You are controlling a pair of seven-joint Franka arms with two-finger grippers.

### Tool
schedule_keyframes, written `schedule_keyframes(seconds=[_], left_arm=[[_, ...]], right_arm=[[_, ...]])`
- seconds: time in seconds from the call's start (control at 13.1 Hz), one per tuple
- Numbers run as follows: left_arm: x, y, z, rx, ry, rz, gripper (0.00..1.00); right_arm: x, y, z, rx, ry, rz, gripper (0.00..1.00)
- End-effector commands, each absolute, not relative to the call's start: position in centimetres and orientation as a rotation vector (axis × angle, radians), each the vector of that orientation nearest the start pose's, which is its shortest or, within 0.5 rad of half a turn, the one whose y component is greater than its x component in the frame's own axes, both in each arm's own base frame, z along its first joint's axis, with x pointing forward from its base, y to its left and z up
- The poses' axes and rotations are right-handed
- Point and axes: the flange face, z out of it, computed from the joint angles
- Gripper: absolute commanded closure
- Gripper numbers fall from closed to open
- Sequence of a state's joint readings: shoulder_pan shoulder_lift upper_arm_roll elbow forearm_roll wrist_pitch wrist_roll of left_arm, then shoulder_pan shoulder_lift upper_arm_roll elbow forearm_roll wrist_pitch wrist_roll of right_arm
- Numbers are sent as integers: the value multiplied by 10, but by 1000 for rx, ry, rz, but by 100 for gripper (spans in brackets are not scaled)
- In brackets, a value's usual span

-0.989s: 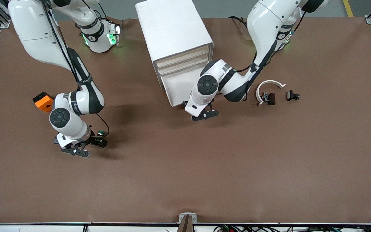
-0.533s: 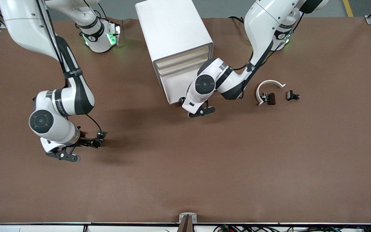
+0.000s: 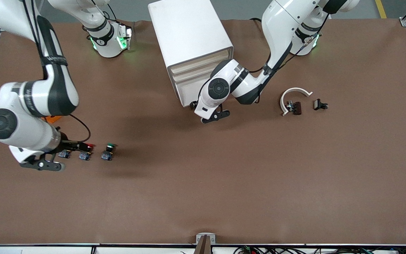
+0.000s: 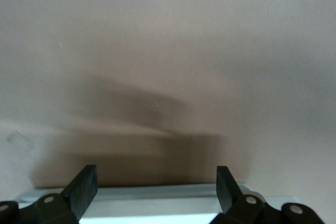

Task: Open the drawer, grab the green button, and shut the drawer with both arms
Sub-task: 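Push the drawer closed with the left gripper while the right gripper withdraws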

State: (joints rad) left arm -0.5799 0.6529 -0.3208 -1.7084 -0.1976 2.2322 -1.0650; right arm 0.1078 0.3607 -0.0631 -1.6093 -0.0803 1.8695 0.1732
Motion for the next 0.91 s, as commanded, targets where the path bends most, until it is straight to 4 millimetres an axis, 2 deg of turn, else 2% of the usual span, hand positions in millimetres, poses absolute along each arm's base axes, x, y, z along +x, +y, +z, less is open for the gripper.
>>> schedule_keyframes(seconds=[0.0,0.23,0.46,0.61,0.84], left_arm=[[398,-526,218,-3116,-628,599,0],[380,-539,212,-3093,-631,612,0],[369,-548,212,-3088,-637,630,0],[369,-548,213,-3087,-656,648,0],[370,-550,216,-3091,-673,665,0]], right_arm=[[627,14,468,-3238,122,136,0],[608,12,516,-3220,57,90,0],[590,-19,549,-3161,-8,69,0],[579,-46,564,-3152,-96,65,0],[577,-55,566,-3152,-109,71,0]])
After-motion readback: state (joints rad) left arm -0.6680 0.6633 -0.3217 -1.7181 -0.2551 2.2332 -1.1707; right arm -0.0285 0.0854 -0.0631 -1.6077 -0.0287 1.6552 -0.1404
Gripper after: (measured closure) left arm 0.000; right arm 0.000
